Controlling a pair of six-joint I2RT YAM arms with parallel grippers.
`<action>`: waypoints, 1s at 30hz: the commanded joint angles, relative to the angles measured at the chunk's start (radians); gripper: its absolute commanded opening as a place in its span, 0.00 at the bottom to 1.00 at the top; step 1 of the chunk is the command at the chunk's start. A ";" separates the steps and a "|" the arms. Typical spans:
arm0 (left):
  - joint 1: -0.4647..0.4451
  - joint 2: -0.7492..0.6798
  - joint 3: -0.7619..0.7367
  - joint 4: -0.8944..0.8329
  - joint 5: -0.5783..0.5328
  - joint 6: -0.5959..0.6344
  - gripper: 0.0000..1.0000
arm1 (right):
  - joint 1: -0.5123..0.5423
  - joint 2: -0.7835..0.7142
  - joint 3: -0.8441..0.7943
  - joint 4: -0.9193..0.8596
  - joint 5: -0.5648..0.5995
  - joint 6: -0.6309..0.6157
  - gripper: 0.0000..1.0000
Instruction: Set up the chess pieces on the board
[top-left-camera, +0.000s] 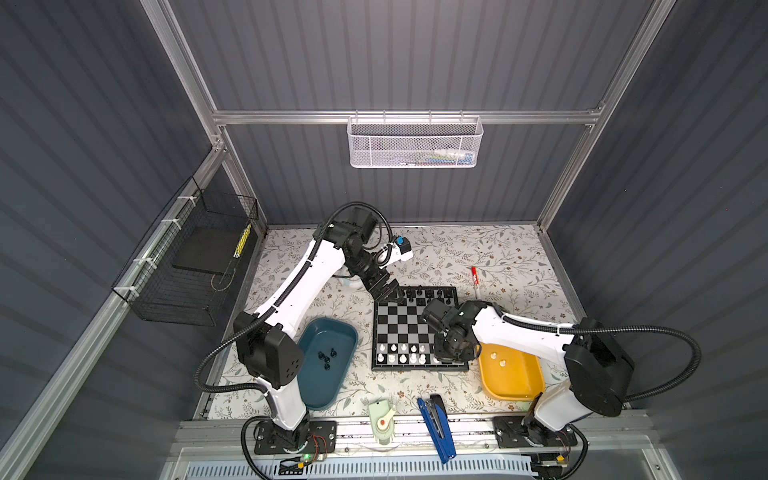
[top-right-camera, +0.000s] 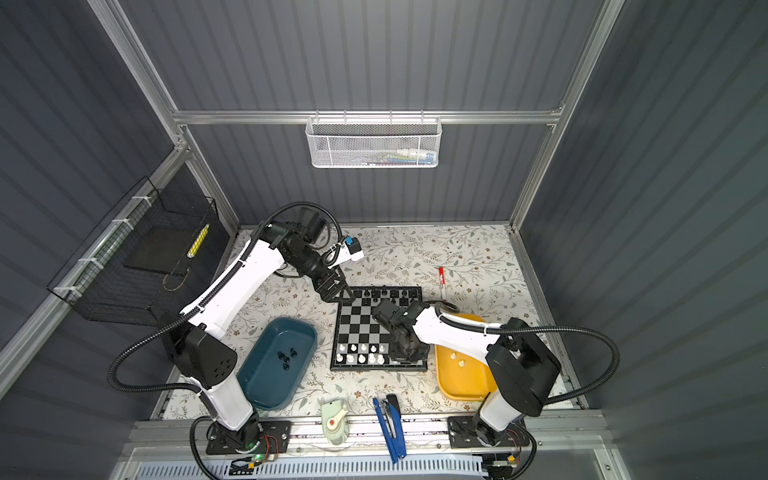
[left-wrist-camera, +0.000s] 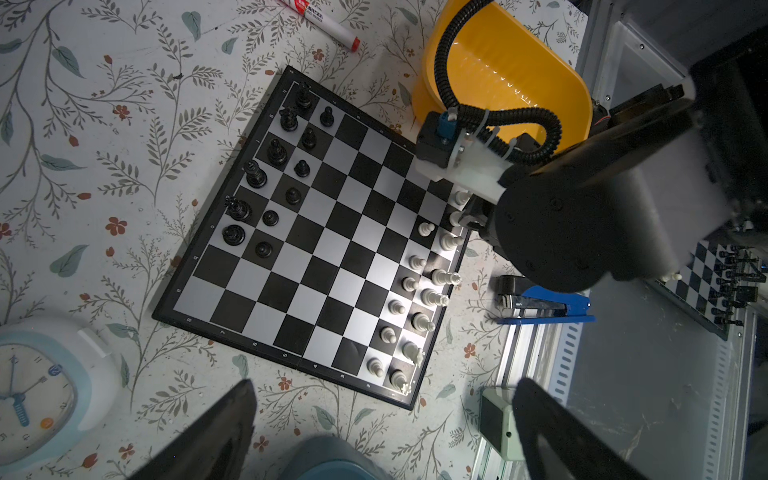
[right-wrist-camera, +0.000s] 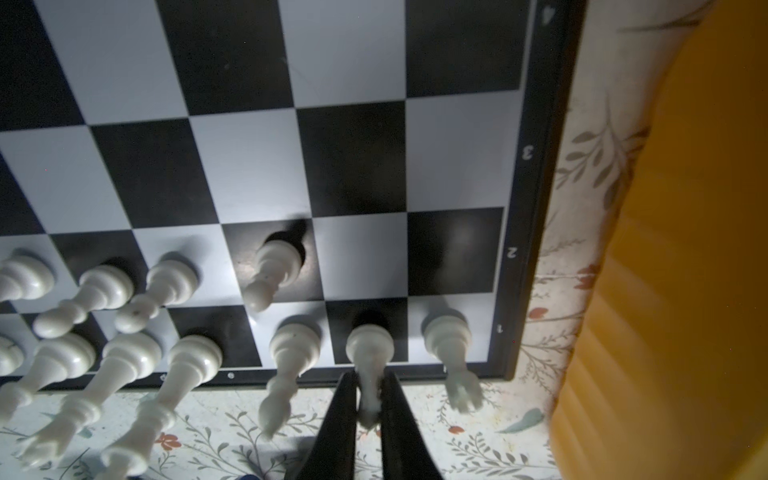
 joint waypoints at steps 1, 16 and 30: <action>-0.003 -0.012 -0.010 -0.010 0.012 -0.011 0.97 | 0.004 0.010 -0.007 -0.010 0.001 0.004 0.15; -0.002 -0.008 -0.009 -0.010 0.009 -0.011 0.97 | 0.003 0.007 0.004 -0.026 0.008 0.000 0.22; -0.002 -0.002 -0.004 -0.011 0.003 -0.013 0.98 | 0.003 0.000 0.059 -0.077 0.024 -0.023 0.27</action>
